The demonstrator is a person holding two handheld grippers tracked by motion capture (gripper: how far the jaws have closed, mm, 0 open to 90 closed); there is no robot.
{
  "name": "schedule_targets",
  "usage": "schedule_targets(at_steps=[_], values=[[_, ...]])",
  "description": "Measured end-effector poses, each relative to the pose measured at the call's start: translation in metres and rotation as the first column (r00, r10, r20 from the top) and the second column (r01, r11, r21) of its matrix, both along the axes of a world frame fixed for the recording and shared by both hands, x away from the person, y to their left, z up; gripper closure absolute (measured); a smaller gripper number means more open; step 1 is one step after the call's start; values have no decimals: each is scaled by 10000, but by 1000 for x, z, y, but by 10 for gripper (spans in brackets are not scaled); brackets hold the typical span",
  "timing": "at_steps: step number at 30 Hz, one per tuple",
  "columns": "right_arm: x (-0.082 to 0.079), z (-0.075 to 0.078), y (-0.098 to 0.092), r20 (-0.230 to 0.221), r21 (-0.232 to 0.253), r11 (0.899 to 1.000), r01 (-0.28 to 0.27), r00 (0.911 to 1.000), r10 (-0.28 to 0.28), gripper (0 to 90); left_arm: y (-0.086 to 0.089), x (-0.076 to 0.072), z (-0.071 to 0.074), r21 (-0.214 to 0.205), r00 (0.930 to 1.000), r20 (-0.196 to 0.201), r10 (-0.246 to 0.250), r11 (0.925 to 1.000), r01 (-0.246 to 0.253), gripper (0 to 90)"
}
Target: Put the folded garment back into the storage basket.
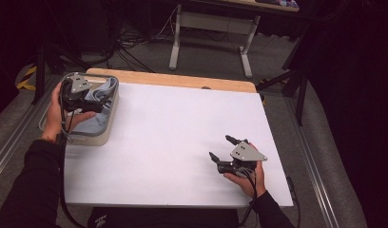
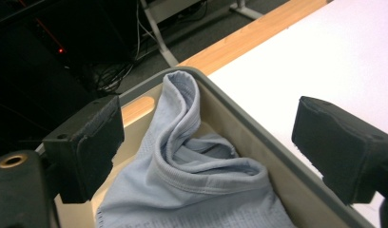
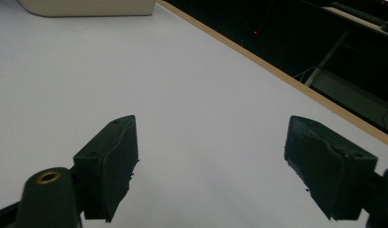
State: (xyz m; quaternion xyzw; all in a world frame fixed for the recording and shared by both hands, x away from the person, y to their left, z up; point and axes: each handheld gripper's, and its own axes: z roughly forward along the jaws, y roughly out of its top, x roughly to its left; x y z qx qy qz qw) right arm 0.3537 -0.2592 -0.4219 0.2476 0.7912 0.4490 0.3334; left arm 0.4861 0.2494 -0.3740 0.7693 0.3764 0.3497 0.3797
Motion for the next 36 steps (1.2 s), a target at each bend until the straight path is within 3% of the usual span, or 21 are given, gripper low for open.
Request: schedule_targets(at_steps=[9,11,13,35,36], values=[[-2,0,1,83,56,10000,-32,10000,31,185,2,-8,-7,-345,9999,137,-47,9994,52,101],[-2,0,1,87,45,10000,-44,10000,43,185,3,-10,-8,-543,9991,390,142,9984,-121,110],[-2,0,1,91,48,10000,-59,9999,59,185,4,-11,-9,-714,9992,365,134,9974,-107,108],[-3,-1,4,68,-126,9999,-45,10000,46,179,-4,-31,-4,-1292,9944,1058,-48,9914,186,102],[-3,-1,4,41,-126,9999,-40,10000,41,177,-7,-34,-4,-1238,9924,1226,-69,9921,221,102]])
